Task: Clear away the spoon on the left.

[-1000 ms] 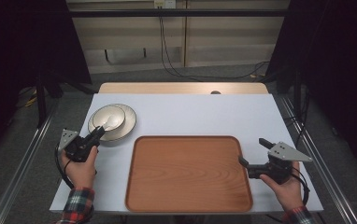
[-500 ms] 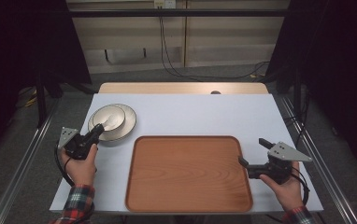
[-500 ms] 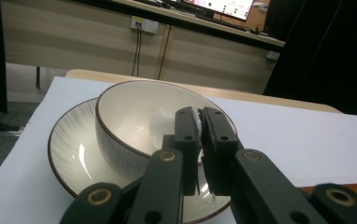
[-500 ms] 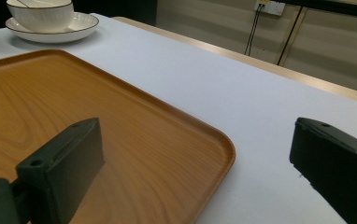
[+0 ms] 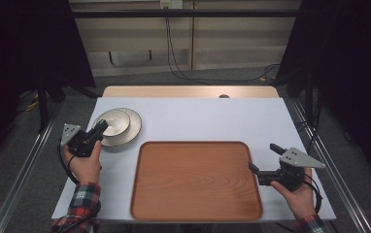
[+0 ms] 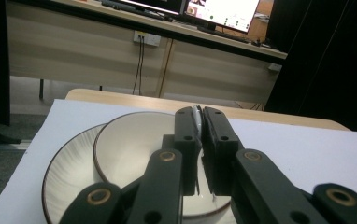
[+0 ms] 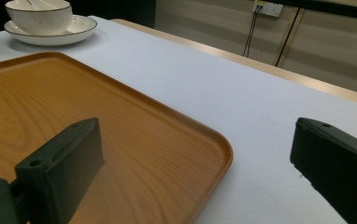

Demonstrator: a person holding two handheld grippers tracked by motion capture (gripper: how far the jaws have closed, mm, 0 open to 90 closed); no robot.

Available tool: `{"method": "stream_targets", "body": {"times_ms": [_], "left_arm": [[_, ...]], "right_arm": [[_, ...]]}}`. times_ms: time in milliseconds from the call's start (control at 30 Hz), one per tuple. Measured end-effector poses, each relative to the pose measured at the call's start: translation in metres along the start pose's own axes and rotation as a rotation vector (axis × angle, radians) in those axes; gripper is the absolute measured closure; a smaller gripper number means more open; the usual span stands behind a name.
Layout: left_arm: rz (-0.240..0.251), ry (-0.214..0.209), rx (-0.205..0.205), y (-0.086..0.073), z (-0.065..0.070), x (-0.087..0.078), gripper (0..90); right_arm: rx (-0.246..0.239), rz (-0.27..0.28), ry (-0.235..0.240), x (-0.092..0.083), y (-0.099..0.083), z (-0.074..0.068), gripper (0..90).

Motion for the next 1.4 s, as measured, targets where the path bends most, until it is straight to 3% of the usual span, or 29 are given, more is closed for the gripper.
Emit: {"method": "stream_targets", "body": {"times_ms": [467, 667, 1400], "left_arm": [[0.048, 0.005, 0.009, 0.009, 0.001, 0.018, 84.5], [0.038, 0.014, 0.025, 0.013, 0.003, 0.025, 84.3], [0.057, 0.047, 0.011, 0.017, 0.0, 0.05, 84.4]], "right_arm": [[0.003, -0.001, 0.001, 0.0, 0.0, 0.0, 1.8], [0.002, 0.0, 0.001, 0.0, 0.0, 0.0, 1.6], [0.018, -0.003, -0.002, -0.001, -0.001, 0.004, 1.2]]}}
Point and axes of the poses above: each handheld gripper's, and its own axes: x roughly forward along the jaws, y roughly out of its top, z roughly to its right, the point moved 3 cm from there along x, roughly forward along the jaws, and after that the axes turned 6 degrees about -x, right-handed, at the moved point
